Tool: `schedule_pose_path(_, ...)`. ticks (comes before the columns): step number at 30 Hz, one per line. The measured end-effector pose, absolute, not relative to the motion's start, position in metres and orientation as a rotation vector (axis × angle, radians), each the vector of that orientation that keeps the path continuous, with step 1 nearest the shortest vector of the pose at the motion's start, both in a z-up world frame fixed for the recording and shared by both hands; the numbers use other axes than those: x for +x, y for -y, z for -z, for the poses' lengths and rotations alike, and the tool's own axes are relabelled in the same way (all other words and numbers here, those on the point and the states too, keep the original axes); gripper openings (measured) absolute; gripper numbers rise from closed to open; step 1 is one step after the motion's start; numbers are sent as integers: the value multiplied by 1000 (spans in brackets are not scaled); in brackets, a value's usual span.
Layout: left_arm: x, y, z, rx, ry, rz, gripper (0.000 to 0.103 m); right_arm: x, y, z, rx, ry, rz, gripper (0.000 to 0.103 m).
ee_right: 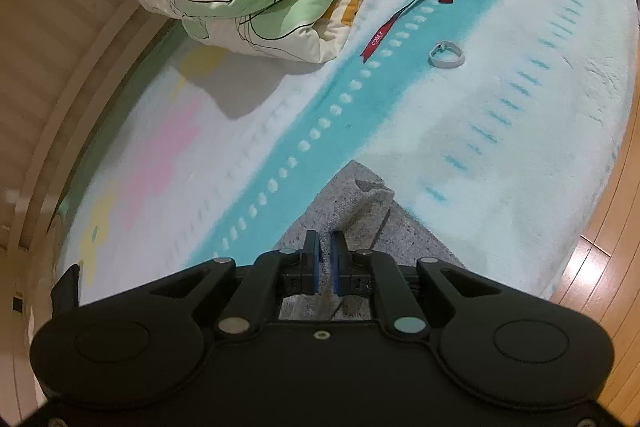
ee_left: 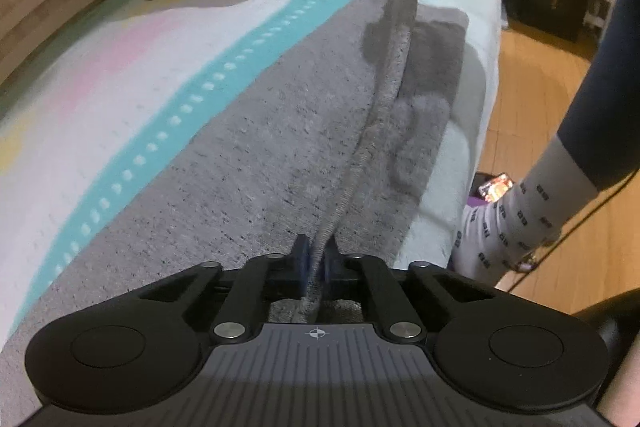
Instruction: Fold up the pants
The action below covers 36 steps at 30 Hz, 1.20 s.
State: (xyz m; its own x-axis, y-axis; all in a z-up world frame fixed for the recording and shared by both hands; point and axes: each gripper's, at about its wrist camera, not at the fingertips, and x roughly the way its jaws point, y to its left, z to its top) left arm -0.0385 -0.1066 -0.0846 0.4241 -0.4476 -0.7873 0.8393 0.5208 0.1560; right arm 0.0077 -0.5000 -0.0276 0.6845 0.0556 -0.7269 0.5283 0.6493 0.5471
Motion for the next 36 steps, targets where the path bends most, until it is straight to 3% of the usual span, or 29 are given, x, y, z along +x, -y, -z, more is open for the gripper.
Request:
schedule_pose_path(6,-46,95,75,565,-761,939,3,-5,505,28,816,-827,332,15)
schedule_pose_path(14,-49,104,88,638,-792,957,3,2,505,63,755,-1052,381,15)
schedule_pose_path(18,-53,100,82,641,-760,943,3,2,503,71,738,-1098,385,15)
schedule_pose_path(22,-57,99,83,660,-753,968,3,-6,499,57,711,-1029,376,14)
schedule_pose_path(26,-59,105,94,737,-735,948,4,-1,500,76,721,-1135,397,16)
schedule_pose_path(27,-59,104,90,733,-738,953,4,1,498,80,717,-1146,393,20)
schedule_pose_path(29,-57,100,80,691,-754,961,16,0,498,76,718,-1130,397,22)
schedule_pose_path(30,-56,96,75,665,-754,965,29,-2,500,73,726,-1113,404,35)
schedule_pose_path(31,-55,92,69,638,-740,969,32,-5,502,70,744,-1088,406,57)
schedule_pose_path(33,-55,86,59,594,-717,981,32,-10,506,62,774,-1025,424,76)
schedule_pose_path(36,-46,82,44,465,-730,1004,33,-9,500,51,717,-965,409,75)
